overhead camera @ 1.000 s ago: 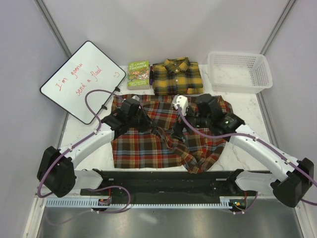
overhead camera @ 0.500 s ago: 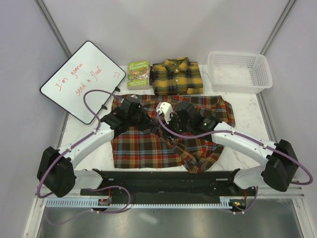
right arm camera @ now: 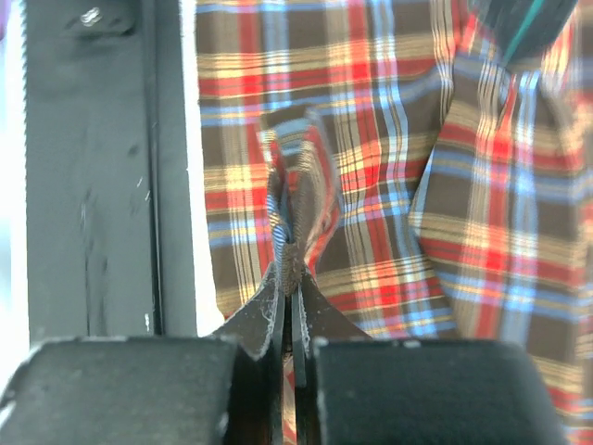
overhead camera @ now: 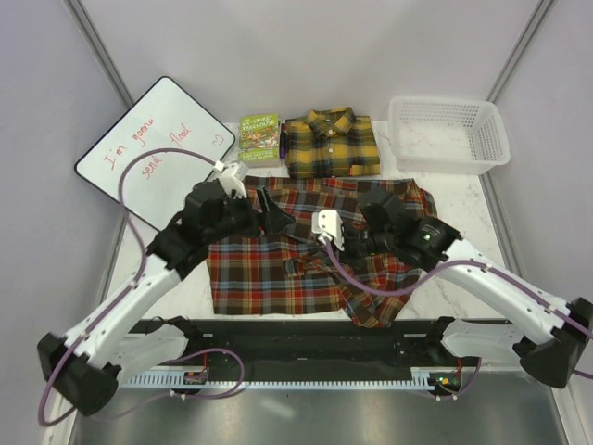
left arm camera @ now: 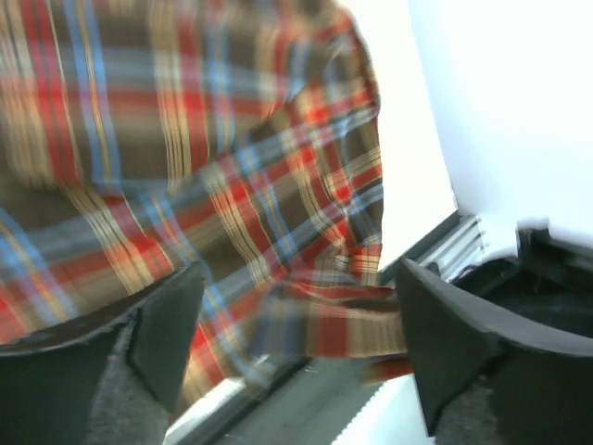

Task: Fold and stack the long sleeve shirts
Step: Fold the shirt

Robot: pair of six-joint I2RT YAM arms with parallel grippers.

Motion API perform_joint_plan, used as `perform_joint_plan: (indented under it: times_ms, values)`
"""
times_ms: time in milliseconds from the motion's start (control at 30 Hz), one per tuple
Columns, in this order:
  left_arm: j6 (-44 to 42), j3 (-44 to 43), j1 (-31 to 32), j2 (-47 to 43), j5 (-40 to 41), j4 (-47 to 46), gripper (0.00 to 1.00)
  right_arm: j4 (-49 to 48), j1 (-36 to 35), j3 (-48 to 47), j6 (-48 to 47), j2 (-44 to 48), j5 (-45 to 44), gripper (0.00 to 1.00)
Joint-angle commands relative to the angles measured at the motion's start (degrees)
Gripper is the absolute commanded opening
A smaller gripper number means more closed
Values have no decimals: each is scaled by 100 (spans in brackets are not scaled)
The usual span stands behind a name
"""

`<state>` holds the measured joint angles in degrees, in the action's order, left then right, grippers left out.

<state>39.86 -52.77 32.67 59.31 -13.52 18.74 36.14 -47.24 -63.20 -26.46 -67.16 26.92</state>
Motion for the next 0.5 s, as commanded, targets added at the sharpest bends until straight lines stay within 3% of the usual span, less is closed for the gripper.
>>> perform_joint_plan:
  times_ms: [0,67,100,167,200,267,300,367,400,467]
  values:
    - [-3107,126,-173,-1113,-580,-274,95,1297,-4,-430,-1790,431,727,0]
    - [-4226,197,-173,-1525,-1509,-310,95,1492,-4,-465,-2177,571,780,0]
    - [-5319,319,-173,-1658,-1835,-318,98,1579,5,-439,-2345,624,710,0]
    - [-6231,460,-173,-1956,-2171,-380,98,1563,5,-334,-2837,887,535,0]
    - [-7549,513,-173,-2010,-2425,-250,98,1537,5,-229,-2986,975,369,0]
    - [-8717,645,-164,-2290,-3233,-30,97,1493,-4,-140,-3400,1230,288,0]
    - [-10211,820,-164,-2405,-3558,145,97,1492,-4,-105,-3532,1301,305,0]
    - [-11774,1101,-129,-2564,-4271,296,96,1492,-13,-105,-3734,1451,507,0]
    - [-13208,1364,-111,-2608,-4421,349,96,1519,-13,-131,-3761,1460,595,0]
    - [-14386,1480,-59,-2460,-4764,419,96,1597,-4,-175,-3709,1399,902,0]
